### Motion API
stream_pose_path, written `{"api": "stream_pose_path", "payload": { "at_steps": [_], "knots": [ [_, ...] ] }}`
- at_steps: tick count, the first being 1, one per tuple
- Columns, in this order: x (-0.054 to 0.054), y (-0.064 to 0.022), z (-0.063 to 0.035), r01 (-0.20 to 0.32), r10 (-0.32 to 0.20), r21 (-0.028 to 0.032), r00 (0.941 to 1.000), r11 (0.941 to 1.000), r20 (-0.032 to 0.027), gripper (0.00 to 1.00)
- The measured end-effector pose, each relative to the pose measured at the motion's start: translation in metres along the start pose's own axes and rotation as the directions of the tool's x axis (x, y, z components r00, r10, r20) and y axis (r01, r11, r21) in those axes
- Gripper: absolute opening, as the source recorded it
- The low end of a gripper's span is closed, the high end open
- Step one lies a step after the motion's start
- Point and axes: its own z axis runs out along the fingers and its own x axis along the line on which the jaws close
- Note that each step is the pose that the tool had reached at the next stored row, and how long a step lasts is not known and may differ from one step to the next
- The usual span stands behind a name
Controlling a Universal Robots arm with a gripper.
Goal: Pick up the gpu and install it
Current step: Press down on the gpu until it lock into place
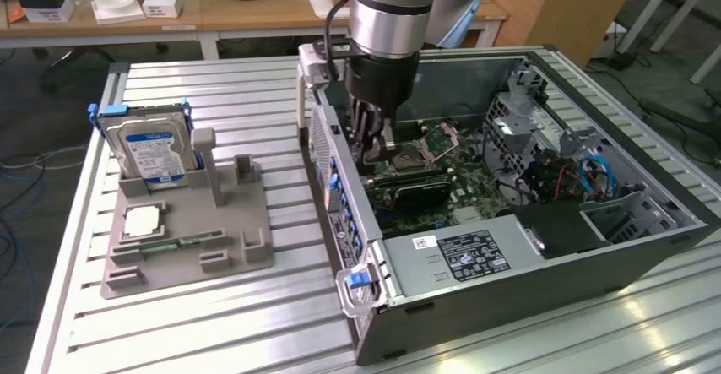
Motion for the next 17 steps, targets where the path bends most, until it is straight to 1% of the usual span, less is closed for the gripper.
{"api": "stream_pose_path", "payload": {
  "at_steps": [1, 4, 6, 7, 8, 10, 12, 13, 14, 15, 16, 17],
  "knots": [
    [0.000, -0.0025, 0.0000, 0.000, 0.000, -0.0069, 1.0000, 1.0000, 0.0000, 0.10],
    [0.001, -0.0090, -0.0001, 0.002, -0.002, -0.0320, 1.0000, 0.9995, -0.0003, 0.10],
    [0.002, -0.0127, -0.0002, 0.004, -0.004, -0.0520, 1.0000, 0.9986, -0.0006, 0.10],
    [0.002, -0.0141, -0.0003, 0.005, -0.005, -0.0637, 1.0000, 0.9980, -0.0008, 0.10],
    [0.002, -0.0153, -0.0003, 0.006, -0.006, -0.0784, 1.0000, 0.9969, -0.0012, 0.10],
    [0.003, -0.0176, -0.0004, 0.008, -0.009, -0.1138, 1.0000, 0.9935, -0.0019, 0.10],
    [0.003, -0.0201, -0.0004, 0.011, -0.011, -0.1503, 0.9999, 0.9886, -0.0025, 0.10],
    [0.003, -0.0216, -0.0005, 0.012, -0.013, -0.1674, 0.9999, 0.9858, -0.0031, 0.10],
    [0.003, -0.0235, -0.0006, 0.013, -0.014, -0.1807, 0.9999, 0.9835, -0.0032, 0.10],
    [0.004, -0.0254, -0.0005, 0.014, -0.015, -0.1910, 0.9999, 0.9815, -0.0030, 0.10],
    [0.004, -0.0271, -0.0006, 0.014, -0.015, -0.1984, 0.9999, 0.9800, -0.0030, 0.10],
    [0.005, -0.0287, -0.0006, 0.015, -0.016, -0.2046, 0.9999, 0.9787, -0.0032, 0.10]
  ]
}}
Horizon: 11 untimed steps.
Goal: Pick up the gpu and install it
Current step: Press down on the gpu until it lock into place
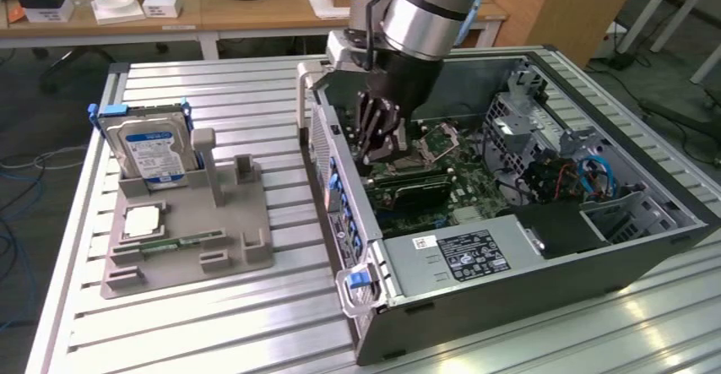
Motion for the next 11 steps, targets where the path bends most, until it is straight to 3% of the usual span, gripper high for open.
{"api": "stream_pose_path", "payload": {
  "at_steps": [2, 5, 11],
  "knots": [
    [0.0017, -0.0019, -0.0003, 0.001, -0.001, -0.0071, 1.0000, 1.0000, 0.0000, 0.10],
    [0.0050, -0.0021, 0.0001, 0.001, -0.001, -0.0089, 1.0000, 1.0000, -0.0001, 0.10],
    [0.0064, -0.0023, 0.0006, 0.001, -0.001, -0.0192, 1.0000, 0.9998, -0.0015, 0.10]
  ]
}}
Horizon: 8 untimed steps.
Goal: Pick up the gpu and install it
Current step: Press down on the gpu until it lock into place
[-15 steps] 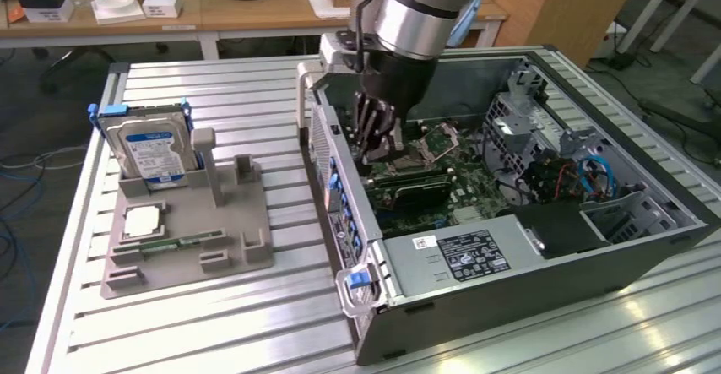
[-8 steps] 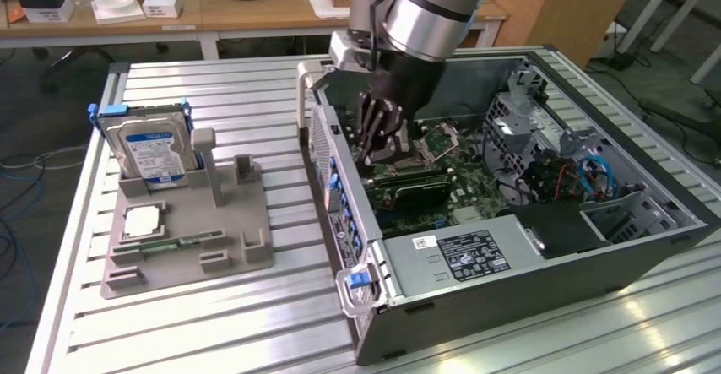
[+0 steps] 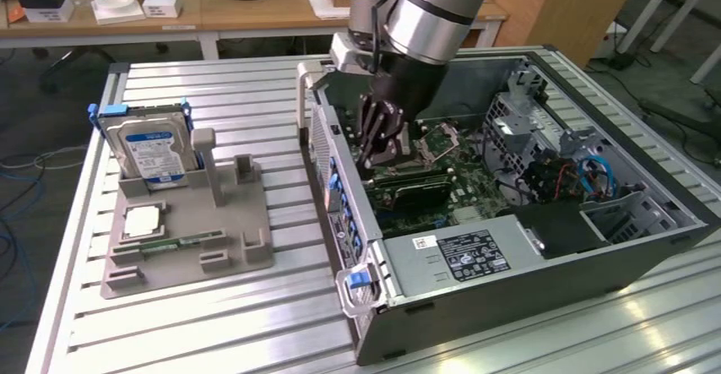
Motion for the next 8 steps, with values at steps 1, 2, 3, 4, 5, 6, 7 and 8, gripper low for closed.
{"api": "stream_pose_path", "payload": {
  "at_steps": [1, 2, 3, 4, 5, 6, 7, 8],
  "knots": [
    [0.0000, -0.0001, 0.0003, 0.000, 0.000, -0.0019, 1.0000, 1.0000, -0.0001, 0.10],
    [-0.0001, -0.0002, 0.0008, 0.000, 0.000, -0.0039, 1.0000, 1.0000, -0.0007, 0.10],
    [-0.0001, -0.0004, 0.0016, 0.000, 0.000, -0.0056, 1.0000, 1.0000, -0.0023, 0.10],
    [-0.0002, -0.0007, 0.0028, -0.001, 0.001, -0.0069, 1.0000, 1.0000, -0.0048, 0.10],
    [-0.0003, -0.0011, 0.0041, -0.001, 0.001, -0.0081, 1.0000, 1.0000, -0.0064, 0.10],
    [-0.0004, -0.0015, 0.0055, -0.001, 0.001, -0.0096, 1.0000, 1.0000, -0.0078, 0.10],
    [-0.0005, -0.0020, 0.0067, -0.001, 0.001, -0.0111, 1.0000, 0.9999, -0.0090, 0.10],
    [-0.0006, -0.0023, 0.0078, -0.001, 0.001, -0.0124, 0.9999, 0.9999, -0.0101, 0.10]
  ]
}}
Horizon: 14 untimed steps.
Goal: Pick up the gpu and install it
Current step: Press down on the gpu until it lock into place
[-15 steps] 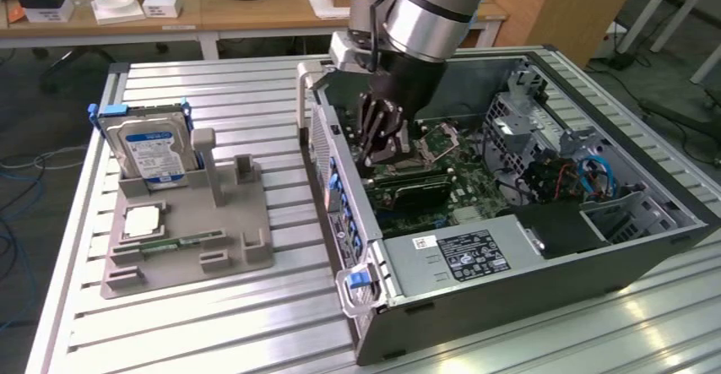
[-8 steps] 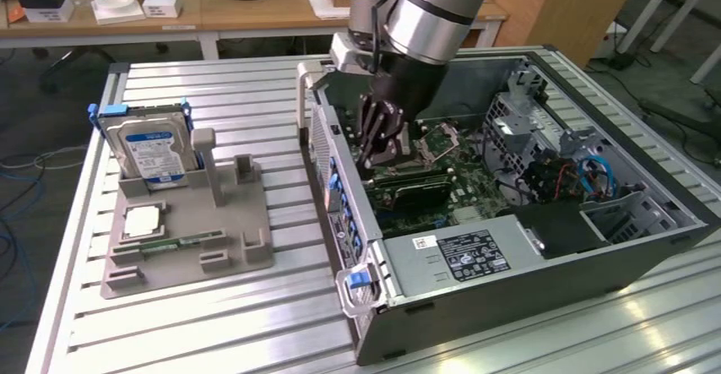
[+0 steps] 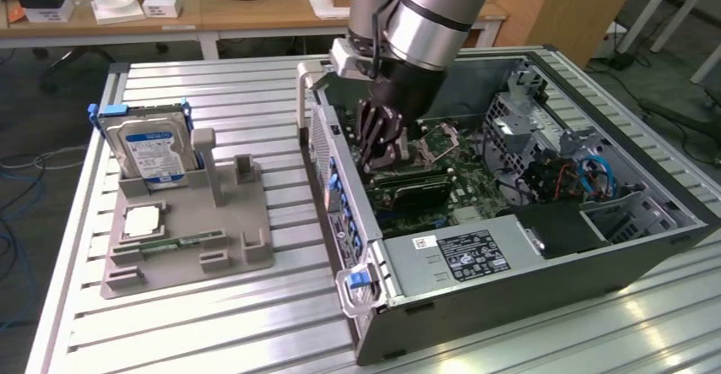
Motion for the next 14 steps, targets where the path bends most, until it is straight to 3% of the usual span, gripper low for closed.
{"api": "stream_pose_path", "payload": {
  "at_steps": [5, 7, 11, 14],
  "knots": [
    [-0.001, -0.0025, 0.0062, -0.001, 0.001, -0.0023, 1.0000, 1.0000, -0.0034, 0.10],
    [-0.001, -0.0050, 0.0055, -0.001, 0.001, -0.0063, 1.0000, 1.0000, -0.0035, 0.10],
    [-0.001, -0.0145, 0.0030, 0.001, -0.001, -0.0274, 1.0000, 0.9996, -0.0043, 0.10],
    [0.001, -0.0155, 0.0032, 0.002, -0.002, -0.0368, 1.0000, 0.9993, -0.0047, 0.10]
  ]
}}
